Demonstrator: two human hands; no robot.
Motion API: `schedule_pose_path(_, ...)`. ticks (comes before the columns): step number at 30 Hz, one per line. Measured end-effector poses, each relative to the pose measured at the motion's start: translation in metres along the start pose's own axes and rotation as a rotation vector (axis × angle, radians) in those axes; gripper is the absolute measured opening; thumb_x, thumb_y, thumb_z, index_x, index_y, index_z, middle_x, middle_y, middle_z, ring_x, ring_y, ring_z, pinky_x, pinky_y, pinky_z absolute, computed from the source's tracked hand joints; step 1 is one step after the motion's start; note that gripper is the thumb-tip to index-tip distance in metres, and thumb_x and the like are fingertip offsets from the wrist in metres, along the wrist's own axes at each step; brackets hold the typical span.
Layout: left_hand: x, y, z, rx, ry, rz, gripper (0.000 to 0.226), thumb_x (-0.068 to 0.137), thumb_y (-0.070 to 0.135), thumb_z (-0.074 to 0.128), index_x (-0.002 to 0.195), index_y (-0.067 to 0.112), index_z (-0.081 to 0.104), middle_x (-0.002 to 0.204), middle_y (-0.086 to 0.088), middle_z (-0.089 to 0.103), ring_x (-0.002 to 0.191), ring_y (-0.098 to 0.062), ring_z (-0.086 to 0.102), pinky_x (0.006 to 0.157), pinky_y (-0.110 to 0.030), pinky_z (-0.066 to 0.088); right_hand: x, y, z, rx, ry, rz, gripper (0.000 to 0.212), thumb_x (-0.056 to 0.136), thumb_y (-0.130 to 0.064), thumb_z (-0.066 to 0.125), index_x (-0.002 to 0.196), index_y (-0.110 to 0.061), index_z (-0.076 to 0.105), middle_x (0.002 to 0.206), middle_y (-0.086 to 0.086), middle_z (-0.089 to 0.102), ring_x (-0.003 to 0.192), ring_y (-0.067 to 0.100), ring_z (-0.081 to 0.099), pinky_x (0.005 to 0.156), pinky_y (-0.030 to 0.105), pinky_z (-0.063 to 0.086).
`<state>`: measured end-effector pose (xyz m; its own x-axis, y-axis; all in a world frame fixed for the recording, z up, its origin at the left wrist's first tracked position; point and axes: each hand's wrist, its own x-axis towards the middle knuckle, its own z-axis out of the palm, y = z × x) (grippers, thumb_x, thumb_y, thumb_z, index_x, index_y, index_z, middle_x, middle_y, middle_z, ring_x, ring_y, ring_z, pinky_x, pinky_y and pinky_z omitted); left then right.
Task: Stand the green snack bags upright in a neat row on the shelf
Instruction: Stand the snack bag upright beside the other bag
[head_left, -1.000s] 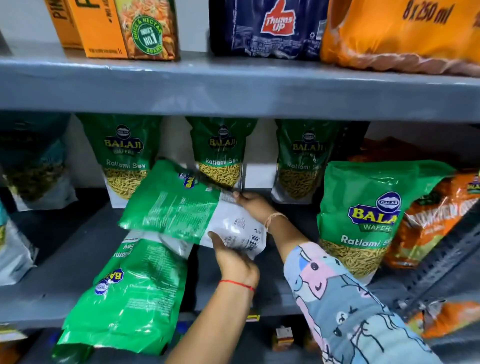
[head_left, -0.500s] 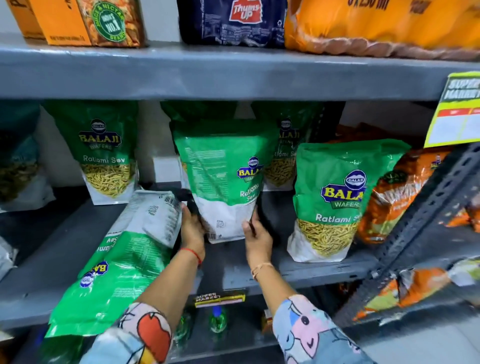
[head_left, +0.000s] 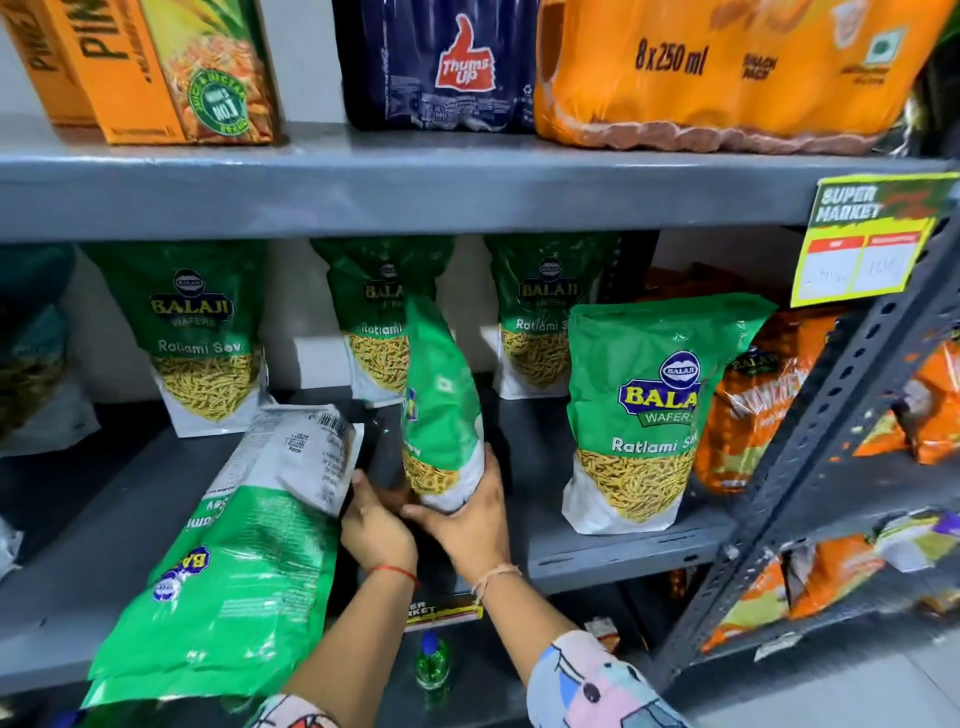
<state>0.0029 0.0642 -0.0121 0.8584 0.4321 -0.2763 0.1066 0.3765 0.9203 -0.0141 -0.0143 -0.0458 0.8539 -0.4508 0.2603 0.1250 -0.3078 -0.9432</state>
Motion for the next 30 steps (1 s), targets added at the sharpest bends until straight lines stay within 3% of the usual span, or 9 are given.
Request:
schedule_pose_path(4, 0.023, -0.006, 0.007, -0.007, -0.108, 0.039, 0.054, 0.074, 0.055, 0.04, 0.057, 0.009, 0.063, 0.052, -0.001, 0.071, 0.072, -0.031, 0.065, 0.088, -0.053, 0.05, 0.015, 0.007, -0.021, -0.046, -0.047, 0.039, 0.1, 0.041, -0.038, 0.082, 0.129, -0.011, 0.043, 0.12, 0.004, 0.041, 0.111, 0.011, 0.046, 0.097, 0.015, 0.035)
schedule_pose_path(6, 0.019, 0.014, 0.016, 0.056, -0.157, 0.039, 0.057, 0.083, 0.052, 0.039, 0.093, 0.002, 0.066, 0.097, -0.014, 0.074, 0.106, -0.033, 0.059, 0.102, -0.046, 0.041, 0.023, 0.012, -0.028, 0.038, -0.105, 0.139, 0.095, 0.035, -0.038, 0.082, 0.121, -0.014, 0.051, 0.122, 0.008, 0.049, 0.112, 0.018, 0.051, 0.101, 0.031, 0.042)
schedule_pose_path(8, 0.023, 0.02, 0.023, 0.07, -0.223, 0.046, 0.05, 0.097, 0.034, 0.028, 0.128, -0.002, 0.045, 0.135, -0.011, 0.048, 0.126, -0.02, 0.042, 0.101, -0.026, 0.034, 0.032, 0.015, -0.036, 0.157, -0.127, 0.24, 0.089, 0.035, -0.026, 0.085, 0.115, -0.018, 0.049, 0.125, 0.014, 0.055, 0.115, 0.027, 0.053, 0.1, 0.052, 0.044)
schedule_pose_path(11, 0.029, 0.021, 0.025, 0.131, -0.364, 0.016, 0.047, 0.098, 0.03, 0.026, 0.129, 0.0, 0.045, 0.132, 0.002, 0.039, 0.117, -0.009, 0.042, 0.097, -0.017, 0.033, 0.047, 0.022, -0.049, 0.186, -0.187, 0.326, 0.093, 0.046, -0.017, 0.082, 0.127, -0.011, 0.038, 0.132, 0.016, 0.052, 0.121, 0.029, 0.049, 0.103, 0.053, 0.041)
schedule_pose_path(14, 0.042, 0.001, 0.015, 0.271, -0.453, 0.038, 0.028, 0.097, 0.031, 0.031, 0.093, 0.015, 0.054, 0.094, -0.008, 0.058, 0.079, -0.003, 0.059, 0.073, -0.003, 0.042, 0.046, 0.023, -0.059, 0.158, -0.228, 0.328, 0.05, 0.07, 0.003, 0.069, 0.115, 0.002, 0.047, 0.103, 0.015, 0.061, 0.096, 0.02, 0.055, 0.094, 0.04, 0.039)
schedule_pose_path(16, 0.042, -0.009, 0.006, 0.379, -0.497, 0.038, 0.028, 0.091, 0.045, 0.038, 0.087, 0.018, 0.046, 0.092, -0.006, 0.057, 0.083, -0.013, 0.057, 0.082, -0.014, 0.042, 0.042, 0.025, -0.062, 0.125, -0.223, 0.334, 0.034, 0.08, 0.009, 0.058, 0.112, 0.011, 0.048, 0.103, 0.028, 0.06, 0.095, 0.019, 0.051, 0.09, 0.037, 0.037)
schedule_pose_path(20, 0.037, -0.02, -0.014, 0.518, -0.603, 0.028, 0.077, 0.07, 0.07, 0.034, 0.127, 0.02, 0.046, 0.134, -0.009, 0.052, 0.127, -0.024, 0.044, 0.113, -0.044, 0.03, 0.026, 0.018, -0.071, 0.104, -0.255, 0.339, 0.031, 0.086, 0.001, 0.054, 0.117, 0.003, 0.05, 0.124, 0.024, 0.055, 0.116, 0.028, 0.05, 0.104, 0.041, 0.035)
schedule_pose_path(24, 0.025, -0.014, -0.022, 0.6, -0.601, -0.022, 0.068, 0.082, 0.064, 0.032, 0.127, 0.017, 0.049, 0.136, -0.013, 0.052, 0.125, -0.029, 0.047, 0.11, -0.044, 0.034, 0.012, 0.014, -0.08, 0.101, -0.27, 0.339, 0.035, 0.089, 0.001, 0.049, 0.124, -0.002, 0.046, 0.115, 0.004, 0.05, 0.113, 0.013, 0.042, 0.103, 0.031, 0.031)
schedule_pose_path(30, 0.011, -0.011, -0.032, 0.658, -0.577, -0.007, 0.053, 0.093, 0.048, 0.028, 0.121, 0.01, 0.053, 0.126, -0.018, 0.057, 0.122, -0.033, 0.05, 0.1, -0.037, 0.038, 0.004, 0.01, -0.084, 0.081, -0.271, 0.358, 0.047, 0.09, -0.003, 0.048, 0.135, 0.001, 0.034, 0.139, 0.01, 0.042, 0.13, 0.019, 0.037, 0.111, 0.033, 0.026)
